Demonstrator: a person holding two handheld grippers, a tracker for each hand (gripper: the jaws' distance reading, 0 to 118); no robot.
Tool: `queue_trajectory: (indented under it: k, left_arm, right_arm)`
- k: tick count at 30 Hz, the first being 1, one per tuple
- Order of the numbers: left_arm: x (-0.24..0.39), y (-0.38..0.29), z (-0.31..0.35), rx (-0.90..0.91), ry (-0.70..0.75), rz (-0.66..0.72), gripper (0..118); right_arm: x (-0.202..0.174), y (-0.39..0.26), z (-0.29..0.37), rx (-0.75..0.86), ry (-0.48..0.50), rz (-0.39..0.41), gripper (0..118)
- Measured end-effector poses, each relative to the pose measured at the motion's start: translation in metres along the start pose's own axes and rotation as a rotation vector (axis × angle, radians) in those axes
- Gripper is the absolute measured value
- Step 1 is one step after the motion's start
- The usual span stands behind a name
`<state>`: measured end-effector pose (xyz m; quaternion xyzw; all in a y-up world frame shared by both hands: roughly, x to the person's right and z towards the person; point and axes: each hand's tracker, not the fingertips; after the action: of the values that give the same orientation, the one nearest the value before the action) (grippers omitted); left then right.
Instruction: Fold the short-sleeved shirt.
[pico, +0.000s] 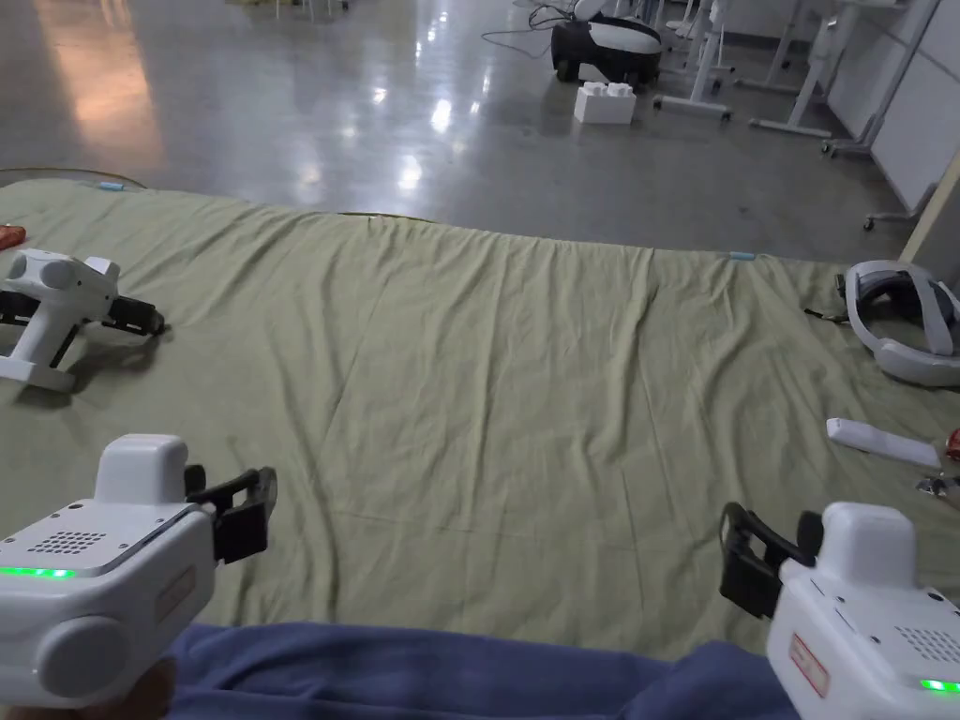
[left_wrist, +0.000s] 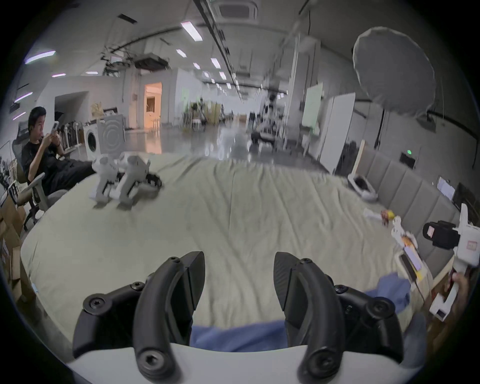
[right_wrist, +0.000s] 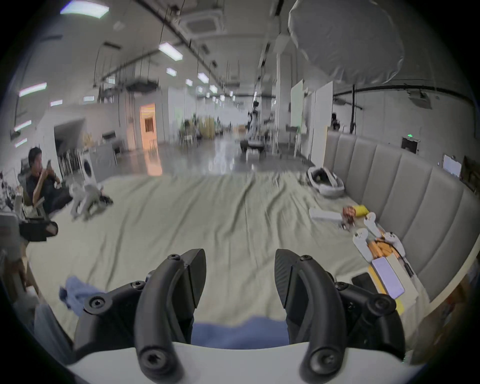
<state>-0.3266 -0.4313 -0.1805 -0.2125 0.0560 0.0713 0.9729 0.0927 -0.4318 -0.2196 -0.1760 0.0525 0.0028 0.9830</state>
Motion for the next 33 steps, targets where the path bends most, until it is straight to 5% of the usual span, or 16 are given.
queue_trajectory:
  k: [4,5,7,8,12,20,31,33]
  left_arm:
    - [0.024,0.012,0.004,0.125,0.016,-0.043,60]
    - [0.027,0.012,0.002,0.14,0.024,-0.058,54]
    - [0.036,0.015,0.004,0.172,0.035,-0.082,24]
    - [0.039,0.016,0.004,0.184,0.045,-0.092,24]
    - [0.038,0.017,0.01,0.251,0.001,-0.059,3]
    - [0.014,0.016,-0.001,0.22,0.024,-0.061,2]
    - [-0.083,-0.034,-0.013,-0.248,-0.044,0.096,2]
    - [-0.098,-0.047,-0.017,-0.36,-0.085,0.137,16]
  right_arm:
    - [-0.026,0.012,-0.009,0.122,-0.007,-0.034,58]
    - [-0.031,0.015,-0.009,0.145,-0.006,-0.058,52]
    - [-0.039,0.018,-0.01,0.18,0.01,-0.095,23]
    - [-0.042,0.02,-0.01,0.185,0.011,-0.098,17]
    - [-0.054,0.029,-0.011,0.198,0.017,-0.034,10]
    - [-0.069,0.037,-0.005,0.212,-0.011,0.065,5]
    - [-0.058,0.024,-0.019,0.107,0.046,0.037,5]
    - [-0.058,0.019,-0.023,0.079,0.057,0.036,5]
